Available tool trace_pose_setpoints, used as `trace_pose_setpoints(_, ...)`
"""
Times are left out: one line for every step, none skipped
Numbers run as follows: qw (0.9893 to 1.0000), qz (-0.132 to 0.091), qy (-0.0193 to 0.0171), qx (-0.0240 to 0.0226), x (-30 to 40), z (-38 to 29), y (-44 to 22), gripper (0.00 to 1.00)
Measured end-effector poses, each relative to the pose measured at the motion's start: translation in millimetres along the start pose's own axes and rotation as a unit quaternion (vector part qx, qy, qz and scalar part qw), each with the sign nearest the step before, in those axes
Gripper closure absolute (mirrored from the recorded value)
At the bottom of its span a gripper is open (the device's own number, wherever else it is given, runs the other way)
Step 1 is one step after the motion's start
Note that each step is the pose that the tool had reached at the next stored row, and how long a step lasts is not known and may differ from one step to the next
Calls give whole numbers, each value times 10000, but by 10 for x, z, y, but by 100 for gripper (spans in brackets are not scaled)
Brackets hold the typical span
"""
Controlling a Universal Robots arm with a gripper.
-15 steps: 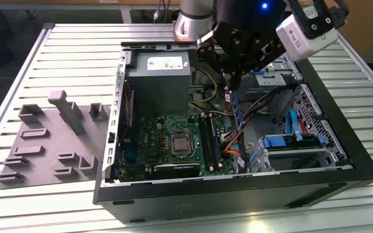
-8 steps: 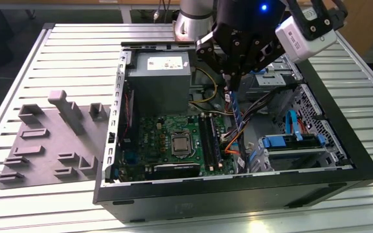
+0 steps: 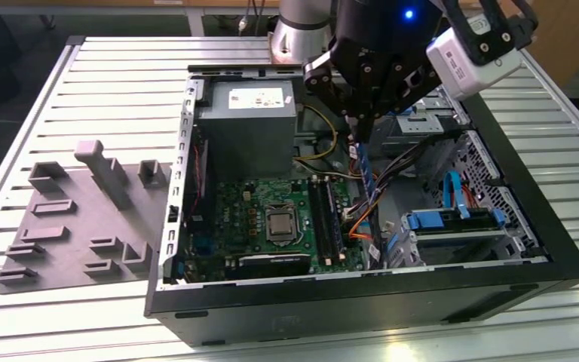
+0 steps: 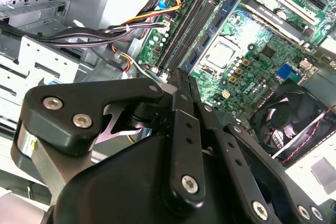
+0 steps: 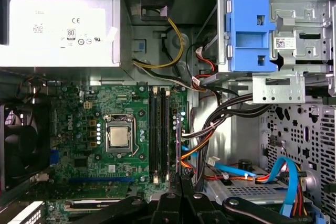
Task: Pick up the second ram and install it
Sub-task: 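Insert the second ram into the second slot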
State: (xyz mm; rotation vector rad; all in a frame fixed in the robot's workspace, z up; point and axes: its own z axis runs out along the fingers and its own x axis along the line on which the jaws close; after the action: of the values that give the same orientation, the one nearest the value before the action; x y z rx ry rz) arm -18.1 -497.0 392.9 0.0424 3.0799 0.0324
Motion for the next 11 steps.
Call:
trace_pose_setpoints(10000,0,0,0,0,2,0,88)
trace_pose_setpoints(10000,0,0,0,0,4,0,88)
trace_pose_setpoints(10000,0,0,0,0,7,0,88)
trace_pose_setpoints(10000,0,0,0,1,10,0,88)
trace_pose_setpoints(10000,0,0,0,1,12,0,88)
trace_pose_setpoints(10000,0,0,0,1,15,0,88)
trace_pose_setpoints(10000,0,0,0,1,18,0,88)
trace_pose_setpoints(10000,0,0,0,1,21,-1,88)
trace_pose_setpoints(10000,0,0,0,1,23,-1,88)
trace_pose_setpoints(10000,0,0,0,2,26,-1,88)
trace_pose_setpoints(10000,0,0,0,2,29,-1,88)
